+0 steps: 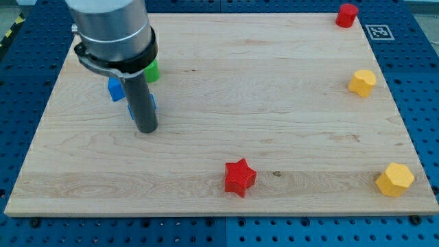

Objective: Slide the yellow hexagon up a bit

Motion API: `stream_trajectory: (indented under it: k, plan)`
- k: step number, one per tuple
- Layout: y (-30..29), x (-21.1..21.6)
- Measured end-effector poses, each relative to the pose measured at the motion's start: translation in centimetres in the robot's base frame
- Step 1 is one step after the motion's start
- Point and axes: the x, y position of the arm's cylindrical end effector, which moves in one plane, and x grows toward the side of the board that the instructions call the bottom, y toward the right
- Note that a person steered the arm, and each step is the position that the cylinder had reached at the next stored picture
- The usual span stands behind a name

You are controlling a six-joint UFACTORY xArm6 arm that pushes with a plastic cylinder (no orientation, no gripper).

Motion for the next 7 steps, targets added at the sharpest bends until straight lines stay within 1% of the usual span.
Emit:
stream_trajectory:
  k: [1,2,3,5,7]
  plan:
    - [-0.6,-3.1]
    - [-1.4,-5.3]
    - [-0.9,-5.3]
    - [4.4,2.1]
    - [5.2,2.1]
